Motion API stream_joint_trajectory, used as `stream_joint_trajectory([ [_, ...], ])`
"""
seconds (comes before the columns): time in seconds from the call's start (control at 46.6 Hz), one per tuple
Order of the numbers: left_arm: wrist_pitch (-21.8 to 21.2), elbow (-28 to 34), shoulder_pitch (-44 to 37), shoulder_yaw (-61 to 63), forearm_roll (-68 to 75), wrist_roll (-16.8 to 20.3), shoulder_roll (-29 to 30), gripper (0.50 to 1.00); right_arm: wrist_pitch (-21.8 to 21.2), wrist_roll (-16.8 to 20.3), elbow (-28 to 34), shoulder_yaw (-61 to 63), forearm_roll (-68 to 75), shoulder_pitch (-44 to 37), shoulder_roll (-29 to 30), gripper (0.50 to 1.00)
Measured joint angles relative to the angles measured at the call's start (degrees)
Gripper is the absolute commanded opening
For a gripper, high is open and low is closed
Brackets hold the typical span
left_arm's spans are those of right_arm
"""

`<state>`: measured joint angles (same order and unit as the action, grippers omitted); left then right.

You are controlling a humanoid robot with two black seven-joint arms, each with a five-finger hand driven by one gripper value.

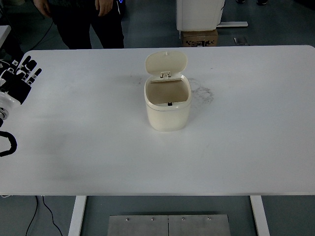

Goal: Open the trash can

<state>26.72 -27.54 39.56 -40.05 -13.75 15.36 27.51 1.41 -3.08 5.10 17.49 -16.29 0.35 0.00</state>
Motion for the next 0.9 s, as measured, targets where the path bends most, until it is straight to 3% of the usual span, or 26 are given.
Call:
stream_joint_trajectory([
  [0.901,0.0,-0.1,-1.8,-0.1,-1.1,0.4,-0.1,1.0,0.0,0.0,0.8,0.0,-0.2,0.1,0.0,0.991],
])
